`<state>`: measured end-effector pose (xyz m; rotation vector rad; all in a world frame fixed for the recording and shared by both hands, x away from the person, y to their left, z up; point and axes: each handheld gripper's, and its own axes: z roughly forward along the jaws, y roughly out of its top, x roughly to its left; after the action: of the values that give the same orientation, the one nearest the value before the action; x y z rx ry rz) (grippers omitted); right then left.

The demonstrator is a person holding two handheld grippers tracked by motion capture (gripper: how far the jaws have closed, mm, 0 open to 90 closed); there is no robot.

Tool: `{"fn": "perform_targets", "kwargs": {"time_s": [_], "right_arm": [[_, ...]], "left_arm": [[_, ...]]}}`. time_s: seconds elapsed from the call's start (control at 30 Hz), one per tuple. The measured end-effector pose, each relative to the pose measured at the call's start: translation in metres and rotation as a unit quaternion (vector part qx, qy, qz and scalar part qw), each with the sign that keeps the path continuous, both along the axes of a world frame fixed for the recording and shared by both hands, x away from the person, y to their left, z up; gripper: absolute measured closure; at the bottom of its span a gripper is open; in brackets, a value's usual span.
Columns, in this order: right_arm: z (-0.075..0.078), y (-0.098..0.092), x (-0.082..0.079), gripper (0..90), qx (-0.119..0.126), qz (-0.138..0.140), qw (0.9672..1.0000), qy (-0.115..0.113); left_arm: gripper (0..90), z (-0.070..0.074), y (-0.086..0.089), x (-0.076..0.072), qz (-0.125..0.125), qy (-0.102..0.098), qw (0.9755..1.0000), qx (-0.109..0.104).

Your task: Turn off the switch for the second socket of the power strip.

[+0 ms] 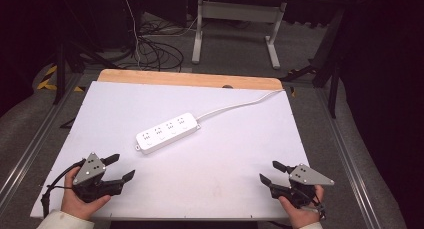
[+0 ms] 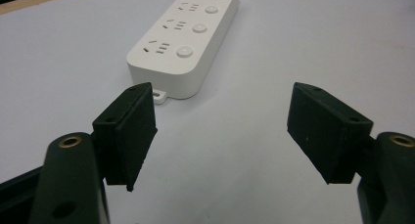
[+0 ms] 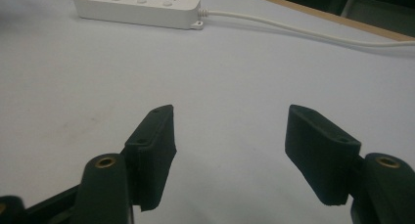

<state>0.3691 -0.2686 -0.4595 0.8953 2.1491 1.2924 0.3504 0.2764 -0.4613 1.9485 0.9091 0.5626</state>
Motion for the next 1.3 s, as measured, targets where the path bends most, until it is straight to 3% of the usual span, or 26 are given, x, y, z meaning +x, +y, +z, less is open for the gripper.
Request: {"fn": "perform_targets", "kwargs": {"time_s": [0.2,0.33,0.57,0.87,0.93,1.2,1.3], "right_arm": [[0.000,-0.001,-0.001,36.4,0.001,0.000,1.0000,0.000],[0.000,0.000,0.000,36.5,0.001,0.001,1.0000,0.001],[0.000,0.000,0.000,36.6,0.000,0.001,1.0000,0.003],[0.000,0.000,0.000,36.6,0.000,0.004,1.0000,0.004],[0.000,0.000,0.000,36.7,0.001,0.004,1.0000,0.004],[-0.001,0.000,0.000,36.8,0.001,0.005,1.0000,0.006],[-0.001,0.000,0.001,36.8,0.001,0.006,1.0000,0.005]], "left_arm": [[26.0,0.001,-0.001,0.000,-0.001,0.002,1.0000,-0.004],[26.0,0.002,-0.001,0.000,0.000,-0.003,0.9999,0.013],[25.3,0.006,-0.002,-0.001,-0.001,0.008,1.0000,0.002],[26.3,0.014,-0.004,0.000,-0.003,0.012,0.9999,0.006],[27.5,0.018,-0.006,0.003,-0.002,0.024,0.9996,0.014],[29.2,0.034,-0.014,0.015,-0.007,0.038,0.9991,0.019],[27.8,0.041,-0.016,0.025,-0.008,0.057,0.9983,-0.006]]}}
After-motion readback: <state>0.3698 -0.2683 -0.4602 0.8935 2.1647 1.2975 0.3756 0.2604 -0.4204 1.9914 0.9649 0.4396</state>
